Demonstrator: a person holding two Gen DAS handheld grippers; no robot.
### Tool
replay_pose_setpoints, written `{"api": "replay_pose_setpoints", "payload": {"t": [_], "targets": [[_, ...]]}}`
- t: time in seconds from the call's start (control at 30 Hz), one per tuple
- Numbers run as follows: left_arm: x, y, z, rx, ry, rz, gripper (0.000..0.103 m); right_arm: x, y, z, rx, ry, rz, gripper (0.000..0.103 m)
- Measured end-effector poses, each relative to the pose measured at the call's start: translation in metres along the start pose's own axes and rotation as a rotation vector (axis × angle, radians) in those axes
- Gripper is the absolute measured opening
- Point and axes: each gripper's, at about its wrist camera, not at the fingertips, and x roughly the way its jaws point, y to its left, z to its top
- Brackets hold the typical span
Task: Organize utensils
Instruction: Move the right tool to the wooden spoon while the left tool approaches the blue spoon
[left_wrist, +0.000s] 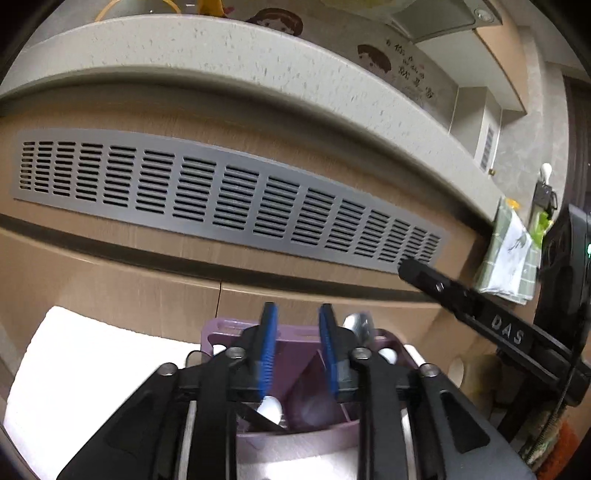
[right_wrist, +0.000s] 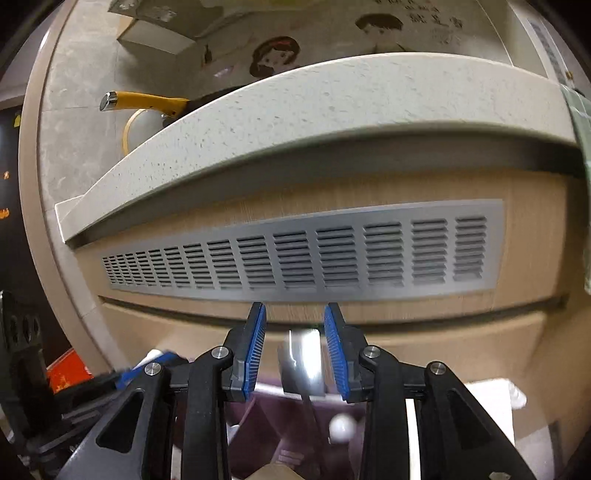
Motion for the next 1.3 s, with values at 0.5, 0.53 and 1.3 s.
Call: {"api": "replay_pose_setpoints", "payload": {"t": [0.5,0.53,1.3], "targets": [[-0.141,0.030,-0.033,-0.045,0.057,0.090,0.044,-0.122,0.029,-0.058,-0.099,0.193,-0.049,0.031],[-0.151,0.032,-0.043,-0.054,0.065,0.094,0.044,-0.129,0.031,-0.069,-0.102,0.221,-0.054,0.031],[-0.182,0.035,-0.152,-0.009,0.361,0.134,0.044,-0.121,0.028,-0.192,0.040,0.557,-0.153,0.031]]}}
